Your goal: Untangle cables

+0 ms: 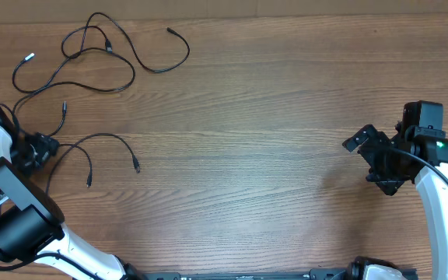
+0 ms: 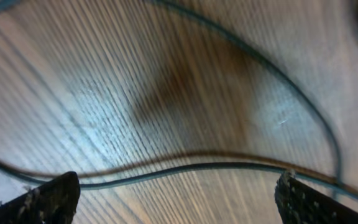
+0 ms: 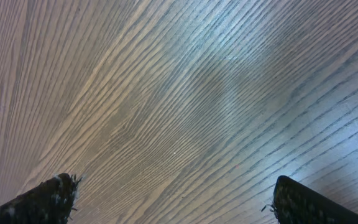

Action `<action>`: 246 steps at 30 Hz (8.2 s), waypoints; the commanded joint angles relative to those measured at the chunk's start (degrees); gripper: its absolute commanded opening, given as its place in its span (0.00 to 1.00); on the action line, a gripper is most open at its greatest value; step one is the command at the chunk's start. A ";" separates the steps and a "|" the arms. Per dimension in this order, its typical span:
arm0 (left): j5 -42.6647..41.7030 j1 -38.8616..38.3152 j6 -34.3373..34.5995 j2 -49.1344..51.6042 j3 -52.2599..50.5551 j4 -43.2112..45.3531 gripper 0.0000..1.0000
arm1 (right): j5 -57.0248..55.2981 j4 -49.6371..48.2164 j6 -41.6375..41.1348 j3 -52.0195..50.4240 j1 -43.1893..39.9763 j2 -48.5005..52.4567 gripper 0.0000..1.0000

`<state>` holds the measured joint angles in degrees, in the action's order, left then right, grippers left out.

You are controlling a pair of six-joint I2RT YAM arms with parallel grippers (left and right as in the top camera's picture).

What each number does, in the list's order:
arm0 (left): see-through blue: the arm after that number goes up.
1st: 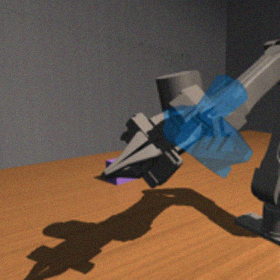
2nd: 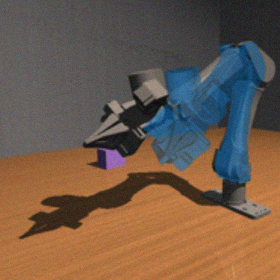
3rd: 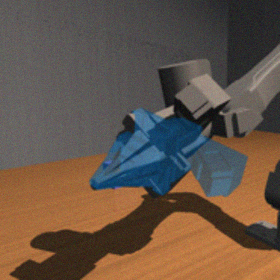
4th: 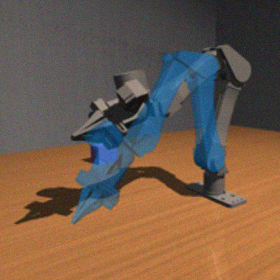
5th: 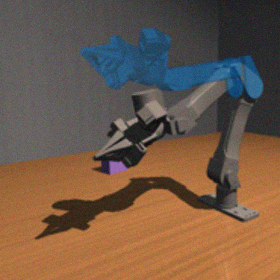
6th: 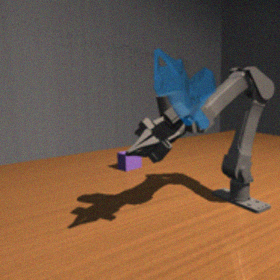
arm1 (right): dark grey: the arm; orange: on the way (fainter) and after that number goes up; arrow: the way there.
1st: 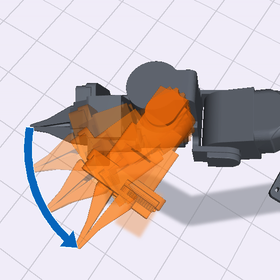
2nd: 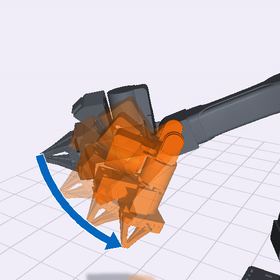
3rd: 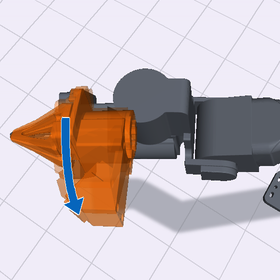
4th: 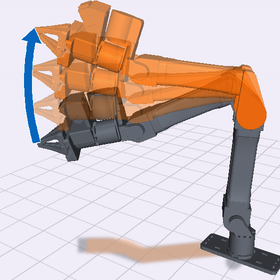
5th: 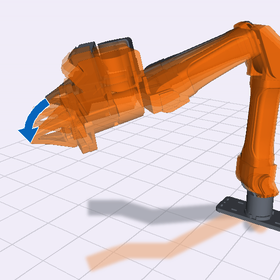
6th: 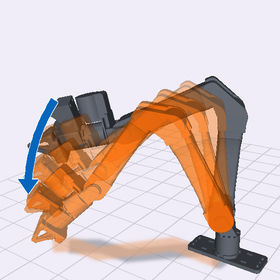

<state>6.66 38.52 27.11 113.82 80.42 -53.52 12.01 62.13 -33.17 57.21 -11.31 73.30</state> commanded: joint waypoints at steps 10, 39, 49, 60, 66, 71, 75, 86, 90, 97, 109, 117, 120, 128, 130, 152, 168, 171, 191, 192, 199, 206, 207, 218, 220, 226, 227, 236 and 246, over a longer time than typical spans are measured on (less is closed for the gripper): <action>1.25 0.09 -5.31 0.28 -7.23 6.54 0.94 | -0.42 -0.28 0.24 1.31 -0.17 -0.33 1.00; 5.92 0.07 -13.88 0.26 1.09 7.61 0.14 | -0.42 -0.28 0.26 1.31 -0.17 -0.33 1.00; -9.35 -1.40 -13.77 0.26 13.38 -0.70 0.49 | -0.42 -0.28 0.24 1.31 -0.17 -0.33 1.00; -34.29 -12.20 -13.62 0.26 13.38 -3.10 0.77 | -0.42 -0.28 0.24 1.31 -0.17 -0.33 1.00; -19.80 -29.20 -13.60 0.26 13.38 -6.86 0.85 | -0.42 -0.28 0.24 1.31 -0.17 -0.33 1.00; -15.08 -40.85 -12.76 0.26 14.05 -7.85 0.95 | -0.42 -0.28 0.24 1.31 -0.17 -0.33 1.00; -7.26 -48.85 -11.54 0.26 18.73 -12.85 1.00 | -0.42 -0.28 0.24 1.31 -0.17 -0.33 1.00; -0.31 -62.79 -6.69 -6.40 35.39 -23.69 1.00 | -0.42 -0.28 0.26 1.31 -0.17 -0.26 1.00; -0.46 -64.30 -5.62 -12.50 35.98 -24.06 1.00 | -2.27 1.49 0.28 1.31 -0.17 -0.24 1.00; -0.87 -64.37 -3.72 -22.93 35.98 -27.21 1.00 | -1.31 0.98 0.17 1.31 -0.17 -0.22 1.00; -1.77 -64.48 -0.98 -30.01 35.95 -36.04 1.00 | 8.11 -1.57 1.84 1.31 -0.17 -0.22 1.00; -1.79 -64.48 -0.94 -29.59 35.93 -38.66 1.00 | 8.68 0.02 4.63 1.31 2.32 -2.99 1.00; -1.79 -64.48 -0.94 -29.55 35.95 -38.64 1.00 | 8.61 0.42 6.32 1.31 4.02 -6.40 1.00; -1.79 -64.48 -0.94 -29.55 35.95 -38.64 1.00 | 5.62 4.79 6.25 1.31 9.46 -14.58 1.00; -1.79 -64.48 -0.94 -29.55 35.93 -38.64 1.00 | 5.64 5.46 6.25 1.31 10.12 -14.88 1.00; -1.79 -64.48 -0.94 -29.55 35.93 -38.66 1.00 | 5.64 5.90 6.25 1.31 10.29 -13.64 1.00; -1.79 -64.48 -0.94 -29.55 35.93 -38.64 0.99 | -6.56 5.81 6.47 1.27 10.29 -13.81 1.00; -1.79 -64.48 -0.94 -29.55 35.95 -38.64 1.00 | -10.45 5.16 6.45 0.79 10.29 -14.75 1.00; -1.79 -64.43 -0.94 -29.55 35.93 -38.66 1.00 | -0.15 -31.34 24.70 -29.64 10.27 -52.57 1.00; -1.79 -64.43 -0.94 -29.55 35.93 -38.66 1.00 | -0.13 -32.09 24.70 -31.21 9.97 -55.36 1.00; -1.79 -64.43 -0.94 -29.55 35.93 -38.66 1.00 | 0.15 -39.87 24.68 -39.71 7.72 -66.45 1.00; -1.79 -64.43 -0.94 -29.55 35.95 -38.66 1.00 | 0.20 -50.27 24.68 -48.02 7.61 -72.30 1.00; -1.79 -64.43 -0.94 -29.55 35.93 -38.66 1.00 | 0.33 -51.87 24.68 -49.24 7.61 -72.91 1.00; -1.79 -64.43 -0.94 -29.55 35.93 -38.64 1.00 | -2.58 -61.37 24.70 -56.78 9.53 -73.18 1.00; -1.79 -64.43 -0.94 -29.55 35.93 -38.66 1.00 | -3.19 -61.24 24.85 -56.78 9.84 -73.18 1.00; -1.79 -64.43 -0.94 -29.55 35.93 -38.66 1.00 | -3.58 -58.42 27.39 -56.78 11.56 -73.18 1.00; -1.79 -64.43 -0.94 -29.55 35.93 -38.66 1.00 | -3.58 -57.92 27.36 -56.76 11.69 -73.16 1.00; -1.79 -64.43 -0.94 -29.55 35.93 -38.64 1.00 | -5.99 -57.53 27.30 -56.72 10.86 -73.13 1.00; -1.79 -64.43 -0.94 -29.55 35.95 -38.64 1.00 | -5.97 -57.48 35.23 -56.72 10.93 -69.94 1.00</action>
<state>4.97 -25.85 25.41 84.86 115.66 -92.16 6.79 4.73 -1.41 1.06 -0.08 2.46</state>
